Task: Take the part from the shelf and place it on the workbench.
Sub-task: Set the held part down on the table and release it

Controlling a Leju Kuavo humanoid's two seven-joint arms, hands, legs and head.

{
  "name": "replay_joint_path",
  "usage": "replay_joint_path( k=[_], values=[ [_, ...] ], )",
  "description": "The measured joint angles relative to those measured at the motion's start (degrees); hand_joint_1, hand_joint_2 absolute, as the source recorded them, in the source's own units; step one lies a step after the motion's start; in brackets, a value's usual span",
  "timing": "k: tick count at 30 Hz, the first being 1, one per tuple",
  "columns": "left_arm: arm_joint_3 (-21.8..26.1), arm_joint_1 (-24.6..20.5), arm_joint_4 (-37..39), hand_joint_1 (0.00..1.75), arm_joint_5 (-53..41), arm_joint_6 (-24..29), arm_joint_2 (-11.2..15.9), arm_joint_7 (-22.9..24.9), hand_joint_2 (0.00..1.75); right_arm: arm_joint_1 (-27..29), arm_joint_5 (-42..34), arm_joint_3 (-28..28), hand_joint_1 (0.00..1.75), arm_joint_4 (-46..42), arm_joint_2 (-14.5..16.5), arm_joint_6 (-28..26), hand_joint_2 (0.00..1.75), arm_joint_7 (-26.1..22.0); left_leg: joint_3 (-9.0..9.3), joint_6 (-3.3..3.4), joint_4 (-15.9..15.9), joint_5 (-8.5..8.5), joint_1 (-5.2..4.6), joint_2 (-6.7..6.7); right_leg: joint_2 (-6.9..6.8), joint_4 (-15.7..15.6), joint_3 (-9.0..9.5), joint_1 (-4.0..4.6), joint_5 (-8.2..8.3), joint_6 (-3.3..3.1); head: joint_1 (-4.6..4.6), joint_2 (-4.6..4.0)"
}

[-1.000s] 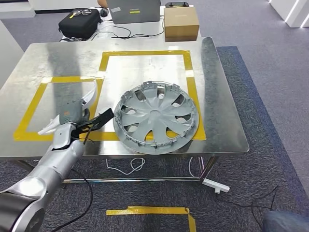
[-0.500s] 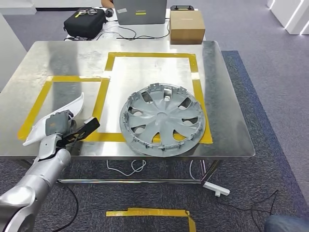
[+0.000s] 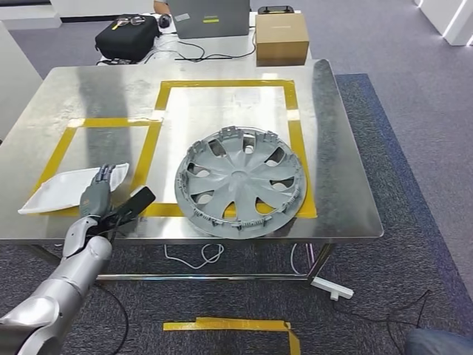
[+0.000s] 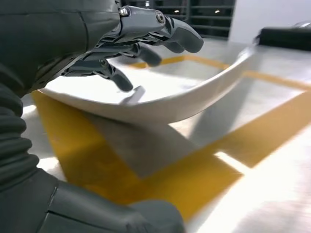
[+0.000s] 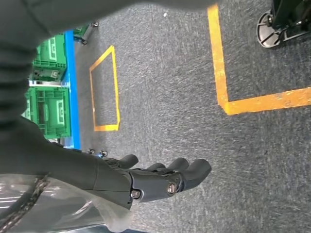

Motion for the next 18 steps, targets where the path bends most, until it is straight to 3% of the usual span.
replay_joint_path(
  k=[2, 4, 5, 6, 8, 9, 13, 15, 18],
  values=[
    [0.6, 0.5, -2.0, 0.0, 3.6, 0.1, -1.0, -2.9, 0.0, -0.1, 0.1, 0.0, 0.0, 0.0, 0.0, 0.1, 0.0, 0.0, -3.02, -0.37, 7.5, -3.89, 0.07, 0.06, -0.02, 0.0, 0.0, 0.01, 0.01, -0.35, -0.09, 0.0],
    [1.0, 1.7, -5.3, 0.0, 8.6, 0.8, -2.3, -5.5, 0.0, 0.0, 0.3, 0.0, 0.0, 0.0, 0.0, 0.0, 0.0, 0.0, -5.15, -0.4, 12.8, -5.59, 0.08, 0.06, -0.01, 0.1, 0.02, 0.03, 0.04, -0.4, -0.09, 0.0],
    [1.1, 2.5, -7.5, 0.0, 11.7, 1.3, -3.2, -6.9, 0.0, 0.0, 0.5, 0.0, 0.0, 0.0, 0.0, 0.0, 0.0, 0.0, -4.85, -0.26, 12.4, -4.82, 0.08, 0.06, 0.01, 0.1, 0.03, 0.04, 0.05, -0.39, -0.09, 0.0],
    [1.2, 3.2, -10.1, 0.0, 14.7, 1.8, -4.0, -8.0, 0.0, 0.0, 0.6, -0.1, 0.0, 0.0, 0.0, -0.1, 0.0, 0.0, -3.51, -0.03, 9.7, -3.09, 0.07, 0.06, 0.02, 0.2, 0.07, 0.06, 0.06, -0.37, -0.09, 0.0],
    [1.3, 4.1, -15.0, 0.0, 18.7, 2.4, -5.4, -9.3, 0.0, -0.1, 0.8, -0.1, 0.0, 0.0, 0.1, -0.2, 0.0, 0.0, 0.31, 0.61, 1.8, 0.54, -0.04, 0.04, 0.04, 0.2, 0.08, 0.22, 0.04, -0.24, -0.05, 0.0],
    [1.3, 4.3, -17.0, 0.0, 19.5, 2.5, -5.8, -9.3, 0.0, -0.1, 0.8, -0.1, 0.0, 0.0, 0.2, -0.3, 0.0, 0.0, 1.64, 0.88, -1.1, 1.47, -0.15, 0.02, 0.07, 0.3, -0.03, 0.3, 0.08, -0.05, -0.05, 0.0],
    [1.3, 5.6, -22.0, 0.0, 21.1, 2.4, -7.0, -9.7, 0.0, -0.1, 0.8, -0.2, 0.0, 0.0, 0.3, -0.5, 0.0, 0.0, 2.26, 1.74, -3.6, 2.07, -0.3, 0.02, 0.11, 0.1, -0.56, 0.33, 0.38, 1.31, 0.01, 0.0],
    [1.3, 6.1, -24.2, 0.0, 24.5, 0.8, -7.7, -10.8, 0.0, -0.1, 0.8, -0.3, 0.0, 0.0, 0.4, -0.5, 0.0, 0.0, 2.03, 2.51, -4.3, 2.87, -0.01, 0.13, 0.11, 2.2, -1.61, 0.37, -1.91, 1.84, 0.11, 0.0],
    [1.0, 7.5, -28.6, 0.0, 30.5, -1.8, -8.8, -12.5, 0.0, -0.1, 0.8, -0.5, 0.0, 0.0, 0.4, -0.7, 0.0, 0.0, 1.01, 3.05, -4.4, 3.68, -0.06, 0.17, 0.08, 12.5, -5.3, 0.27, -8.25, 2.31, 0.27, 0.0]
  ],
)
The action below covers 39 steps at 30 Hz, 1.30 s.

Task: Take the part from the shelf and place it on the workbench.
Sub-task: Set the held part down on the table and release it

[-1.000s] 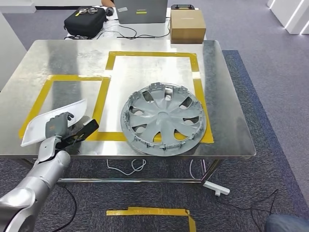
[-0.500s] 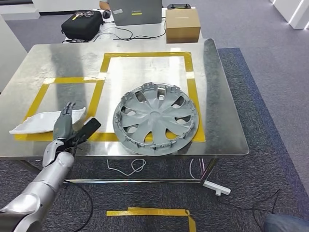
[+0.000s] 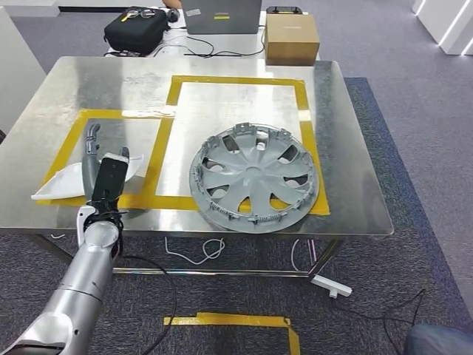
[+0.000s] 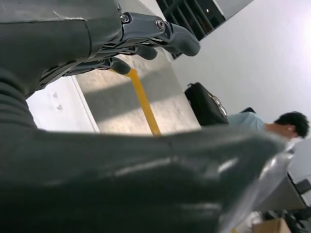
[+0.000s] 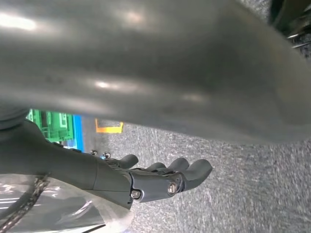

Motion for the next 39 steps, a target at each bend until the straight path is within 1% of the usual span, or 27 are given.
replay_joint_path(
  k=[1, 2, 3, 5, 7, 10, 11, 12, 15, 16, 17, 18, 20, 22, 23, 25, 26, 27, 28, 30, 31, 32, 33, 34, 36, 38, 39],
  values=[
    [-0.3, 0.8, -1.7, 0.0, 1.7, -0.3, -0.3, -0.4, 0.0, 0.0, 0.0, -0.1, 0.0, 0.0, 0.0, 0.0, 0.0, 0.0, -0.35, 0.02, 0.0, 0.27, -0.06, 0.01, -0.01, 2.4, -0.63, -0.01, -0.92, 0.13, -0.02, 0.0],
    [-0.6, 1.6, -3.6, 0.0, 3.6, -0.3, -0.7, -0.8, 0.0, 0.0, 0.0, -0.2, 0.0, 0.0, 0.0, -0.1, 0.0, 0.0, -0.7, -0.02, 0.0, 0.55, -0.1, 0.02, -0.02, 2.8, -0.23, -0.01, -0.74, 0.2, -0.02, 0.0],
    [-0.9, 2.3, -5.5, 0.0, 5.4, -0.1, -1.0, -1.2, 0.0, 0.0, 0.0, -0.3, 0.0, 0.0, 0.0, -0.2, 0.0, 0.0, -1.0, -0.1, 0.1, 0.81, -0.12, 0.02, -0.04, 0.7, 1.38, -0.02, 0.46, 0.2, -0.03, 0.0],
    [-1.6, 3.5, -9.4, 0.0, 8.5, 0.7, -1.5, -1.8, 0.0, -0.1, 0.0, -0.5, 0.0, 0.0, 0.0, -0.4, 0.0, 0.2, -1.54, -0.4, 0.3, 1.27, -0.19, -0.03, -0.07, -7.7, 6.85, 0.02, 3.35, -0.05, -0.02, 0.0],
    [-2.2, 4.5, -13.2, 0.0, 10.7, 1.9, -1.9, -2.4, 0.0, -0.2, 0.0, -0.7, 0.0, 0.0, 0.0, -0.6, 0.0, 0.3, -1.9, -0.94, 0.5, 1.79, -0.34, -0.05, -0.02, -13.4, 10.41, 0.15, 4.69, -0.39, -0.06, 0.0],
    [-2.5, 6.2, -17.4, 0.0, 12.0, 4.3, -2.0, -3.4, 0.0, -0.2, -0.1, -0.9, 0.0, 0.0, 0.1, -1.0, 0.0, 0.2, -2.16, -1.9, 0.6, 2.44, -0.41, -0.06, 0.01, -14.1, 10.15, 0.12, 5.29, -1.16, -0.04, 0.0],
    [-2.5, 6.7, -18.4, 0.0, 12.2, 5.0, -2.0, -3.6, 0.0, -0.2, -0.1, -1.0, 0.0, 0.0, 0.1, -1.0, 0.0, 0.2, -2.43, -2.26, 1.1, 1.68, -0.38, -0.06, -0.08, -14.1, 9.92, 0.02, 5.69, -1.65, -0.11, 0.0],
    [-2.5, 7.1, -19.2, 0.0, 12.3, 5.6, -1.9, -3.8, 0.0, -0.1, -0.1, -1.0, 0.0, 0.0, 0.1, -1.1, 0.0, 0.3, -2.97, -2.61, 2.6, -0.05, -0.32, -0.07, -0.22, -14.2, 9.61, -0.11, 6.21, -2.13, -0.18, 0.0],
    [-2.5, 8.2, -20.8, 0.0, 12.5, 6.1, -1.8, -4.0, 0.0, -0.1, -0.1, -1.2, 0.0, 0.0, 0.2, -1.1, 0.0, 0.3, -5.7, -3.5, 12.7, -7.86, -0.04, -0.06, -0.56, -14.2, 7.94, -0.17, 7.75, -2.75, -0.34, 0.0],
    [-2.5, 8.5, -21.1, 0.0, 12.6, 6.1, -1.8, -4.0, 0.0, -0.1, -0.1, -1.2, 0.0, 0.0, 0.2, -1.1, 0.0, 0.3, -6.11, -3.68, 15.7, -9.15, 0.05, -0.06, -0.64, -14.1, 7.24, -0.16, 8.22, -2.75, -0.34, 0.0],
    [-2.5, 8.8, -21.3, 0.0, 12.7, 6.2, -1.8, -4.0, 0.0, -0.1, -0.1, -1.2, 0.0, 0.0, 0.2, -1.1, 0.0, 0.4, -5.67, -3.76, 17.0, -9.22, 0.13, -0.06, -0.7, -14.0, 6.5, -0.15, 8.67, -2.72, -0.35, 0.0],
    [-2.4, 9.1, -21.6, 0.0, 12.8, 6.4, -1.8, -4.0, 0.0, -0.1, -0.2, -1.2, 0.0, 0.0, 0.2, -1.1, 0.0, 0.4, -4.23, -3.77, 16.1, -8.27, 0.2, -0.06, -0.73, -13.8, 5.79, -0.15, 9.08, -2.65, -0.35, 0.0],
    [-2.4, 9.6, -22.3, 0.0, 13.1, 6.7, -1.7, -4.2, 0.0, -0.1, -0.3, -1.3, 0.0, 0.0, 0.2, -1.2, 0.0, 0.4, 1.17, -3.49, 8.8, -5.68, 0.28, -0.06, -0.7, -13.4, 4.66, -0.14, 9.75, -2.37, -0.36, 0.0],
    [-2.3, 10.4, -23.4, 0.0, 13.2, 7.2, -1.5, -4.6, 0.0, -0.1, -0.5, -1.5, 0.0, 0.0, 0.3, -1.2, 0.0, 0.4, 5.74, -2.98, 1.6, -5.05, 0.15, -0.11, -0.6, -13.1, 4.04, 0.02, 10.31, -1.84, -0.29, 0.0],
    [-2.2, 11.1, -24.1, 0.0, 13.2, 7.6, -1.4, -4.9, 0.0, -0.1, -0.7, -1.7, 0.0, 0.0, 0.3, -1.3, 0.0, 0.4, 6.6, -2.72, 0.0, -5.25, 0.02, -0.13, -0.56, -13.0, 3.88, 0.05, 10.64, -1.51, -0.3, 0.0],
    [-1.8, 12.9, -25.5, 0.0, 13.2, 8.5, -1.2, -5.4, 0.0, -0.1, -1.1, -2.1, 0.0, 0.0, 0.4, -1.4, 0.0, 0.4, 6.36, -1.98, -0.5, -4.85, -0.08, -0.07, -0.48, -13.0, 3.63, -0.02, 11.24, -0.74, -0.3, 0.0],
    [-1.6, 13.7, -26.3, 0.0, 13.1, 8.9, -1.1, -5.6, 0.0, 0.0, -1.2, -2.3, 0.0, 0.0, 0.4, -1.4, 0.0, 0.3, 6.05, -1.5, -0.7, -4.39, -0.03, 0.03, -0.42, -12.8, 3.31, -0.1, 10.84, -0.41, -0.33, 0.0],
    [-1.3, 14.5, -27.0, 0.0, 13.1, 9.2, -1.0, -5.7, 0.0, 0.1, -1.3, -2.4, 0.0, 0.0, 0.5, -1.5, 0.0, 0.3, 5.6, -0.97, -0.8, -3.82, 0.05, 0.12, -0.36, -11.8, 2.67, -0.13, 9.51, -0.15, -0.26, 0.0],
    [-1.0, 15.2, -27.7, 0.0, 13.1, 9.4, -0.9, -5.8, 0.0, 0.1, -1.4, -2.6, 0.0, 0.0, 0.5, -1.5, 0.0, 0.4, 5.0, -0.52, -1.0, -3.19, 0.15, 0.21, -0.31, -9.7, 1.74, -0.15, 7.28, 0.02, -0.21, 0.0],
    [-0.5, 16.4, -28.7, 0.0, 13.1, 9.6, -0.7, -5.9, 0.0, 0.1, -1.5, -2.8, 0.0, 0.0, 0.5, -1.6, 0.0, 0.4, 3.42, -0.08, -0.9, -2.0, 0.05, 0.23, -0.28, -2.4, -0.59, -0.15, 1.74, 0.23, -0.09, 0.0],
    [-0.3, 16.9, -29.0, 0.0, 13.1, 9.6, -0.6, -5.9, 0.0, 0.1, -1.5, -2.9, 0.0, 0.0, 0.5, -1.6, 0.0, 0.4, 2.55, -0.02, -0.9, -1.38, 0.0, 0.23, -0.28, 1.1, -1.33, -0.16, 0.08, 0.32, -0.09, 0.0],
    [-0.2, 17.2, -29.2, 0.0, 13.1, 9.6, -0.5, -5.9, 0.0, 0.1, -1.6, -3.1, 0.0, 0.0, 0.5, -1.6, 0.0, 0.4, 1.68, -0.04, -0.8, -0.75, -0.05, 0.23, -0.28, 3.3, -1.35, -0.16, -0.24, 0.38, -0.11, 0.0],
    [-0.1, 17.5, -29.3, 0.0, 13.1, 9.6, -0.4, -5.9, 0.0, 0.1, -1.7, -3.2, 0.0, 0.0, 0.5, -1.6, 0.0, 0.4, 0.87, -0.13, -0.8, -0.16, -0.07, 0.22, -0.29, 3.5, -0.43, -0.15, 0.73, 0.38, -0.1, 0.0],
    [0.1, 17.7, -29.5, 0.0, 13.1, 9.7, -0.3, -6.0, 0.0, 0.0, -1.8, -3.4, 0.0, 0.0, 0.5, -1.6, 0.0, 0.4, 0.16, -0.28, -0.7, 0.37, -0.08, 0.21, -0.29, 2.0, 1.31, -0.16, 2.38, 0.32, -0.09, 0.0],
    [0.8, 18.5, -30.1, 0.0, 13.0, 9.9, 0.0, -6.0, 0.0, -0.1, -2.2, -3.6, 0.0, 0.0, 0.5, -1.7, 0.0, 0.4, -0.94, -0.77, -0.6, 1.36, -0.18, 0.22, -0.28, -5.9, 7.59, -0.09, 4.81, -0.06, -0.07, 0.0],
    [1.8, 19.4, -30.8, 0.0, 12.8, 10.1, 0.4, -6.1, 0.0, -0.2, -2.5, -3.8, 0.0, 0.0, 0.5, -1.8, 0.0, 0.4, -1.64, -1.35, -0.4, 2.42, -0.38, 0.32, -0.2, -13.6, 12.87, 0.02, 4.47, -0.46, -0.1, 0.0],
    [2.3, 19.9, -31.2, 0.0, 12.8, 10.1, 0.5, -6.2, 0.0, -0.2, -2.6, -3.9, 0.0, 0.0, 0.5, -1.9, 0.0, 0.3, -1.87, -1.61, -0.3, 2.98, -0.46, 0.36, -0.16, -15.3, 13.88, 0.12, 4.04, -0.62, -0.12, 0.0]
  ],
)
